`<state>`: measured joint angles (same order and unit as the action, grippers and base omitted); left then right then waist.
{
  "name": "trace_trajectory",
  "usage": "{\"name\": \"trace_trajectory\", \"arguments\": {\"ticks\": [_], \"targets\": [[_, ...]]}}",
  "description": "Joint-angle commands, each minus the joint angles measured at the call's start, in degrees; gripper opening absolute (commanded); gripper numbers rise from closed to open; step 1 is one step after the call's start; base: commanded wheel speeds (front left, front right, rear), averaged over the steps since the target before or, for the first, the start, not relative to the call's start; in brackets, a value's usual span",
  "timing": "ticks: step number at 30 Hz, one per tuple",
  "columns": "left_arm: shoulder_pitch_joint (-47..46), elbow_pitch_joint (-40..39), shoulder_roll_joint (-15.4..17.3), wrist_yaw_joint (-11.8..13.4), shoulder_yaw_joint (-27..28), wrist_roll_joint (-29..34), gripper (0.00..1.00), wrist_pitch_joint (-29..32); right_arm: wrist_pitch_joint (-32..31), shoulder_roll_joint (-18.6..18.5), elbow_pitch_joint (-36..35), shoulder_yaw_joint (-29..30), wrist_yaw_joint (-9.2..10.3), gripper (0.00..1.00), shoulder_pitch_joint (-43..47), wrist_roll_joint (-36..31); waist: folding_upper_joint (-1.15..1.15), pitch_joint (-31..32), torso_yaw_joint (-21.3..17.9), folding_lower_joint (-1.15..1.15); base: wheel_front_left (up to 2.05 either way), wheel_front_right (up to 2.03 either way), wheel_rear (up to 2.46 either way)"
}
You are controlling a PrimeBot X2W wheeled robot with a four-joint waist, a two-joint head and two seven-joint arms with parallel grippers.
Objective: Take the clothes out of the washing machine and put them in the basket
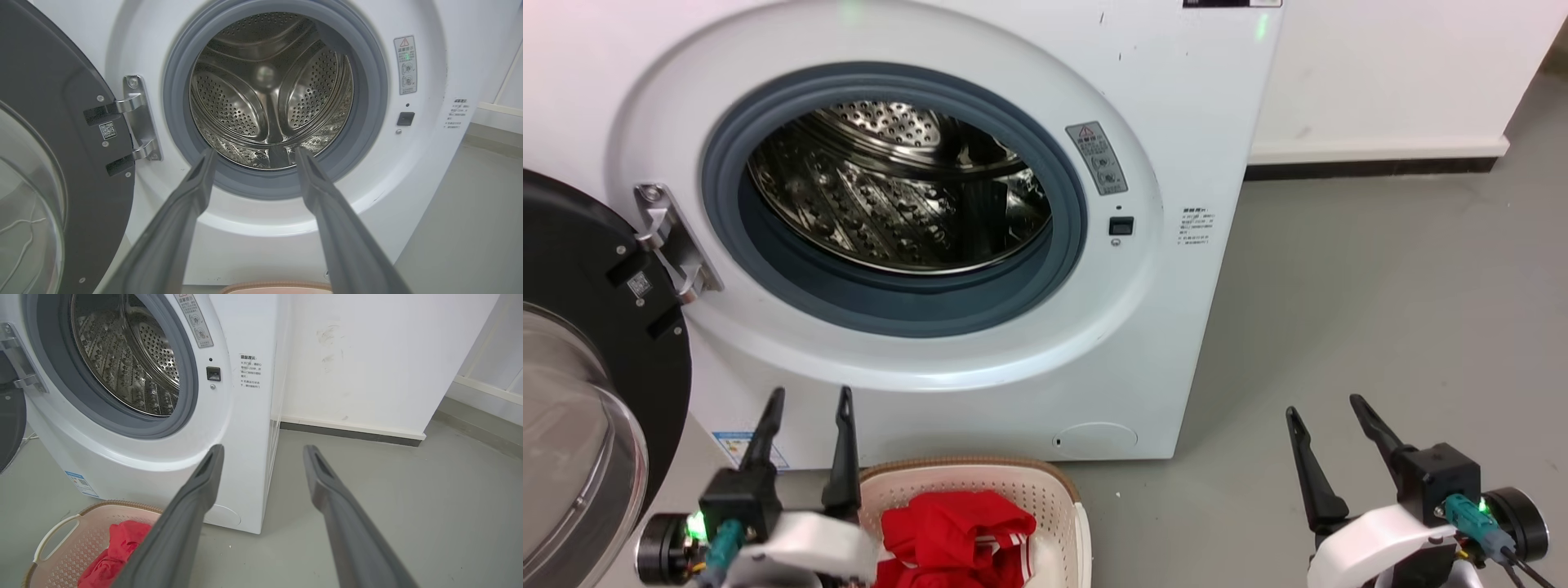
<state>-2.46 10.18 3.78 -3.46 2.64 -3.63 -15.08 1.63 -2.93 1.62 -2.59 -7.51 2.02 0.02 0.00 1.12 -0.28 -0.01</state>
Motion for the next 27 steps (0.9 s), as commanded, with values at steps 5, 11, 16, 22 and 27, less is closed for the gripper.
{"name": "trace_trajectory", "arguments": {"ticks": [5,11,16,22,27], "targets": [[4.2,-3.1,0.6,0.8,-1.5,2.0,1.00,0.6,-0.3,0.1,-1.2,-0.2,0.04,1.00,2.2,0.3,0.00,1.5,0.3,0.01,0.00,0.00,0.00],[7.0,-4.5,0.5,1.3,-1.9,1.5,1.00,2.1,-0.6,0.1,-2.1,-0.6,0.04,1.00,3.0,0.7,0.00,2.1,0.5,0.01,0.00,0.00,0.00],[7.0,-5.1,0.6,1.5,-2.4,1.3,1.00,2.7,-0.8,0.1,-2.6,-0.5,0.04,1.00,2.6,0.7,0.00,2.0,0.6,0.01,0.00,0.00,0.00],[6.8,-5.4,1.1,1.4,-2.4,0.9,1.00,2.8,-0.6,0.1,-2.7,-0.8,0.04,1.00,2.3,0.9,0.00,1.9,0.4,0.01,0.00,0.00,0.00],[6.9,-5.7,1.4,1.6,-2.5,0.6,1.00,3.0,-0.5,0.1,-2.7,-0.8,0.04,1.00,2.3,1.0,0.00,1.7,0.3,0.01,0.00,0.00,0.00]]}}
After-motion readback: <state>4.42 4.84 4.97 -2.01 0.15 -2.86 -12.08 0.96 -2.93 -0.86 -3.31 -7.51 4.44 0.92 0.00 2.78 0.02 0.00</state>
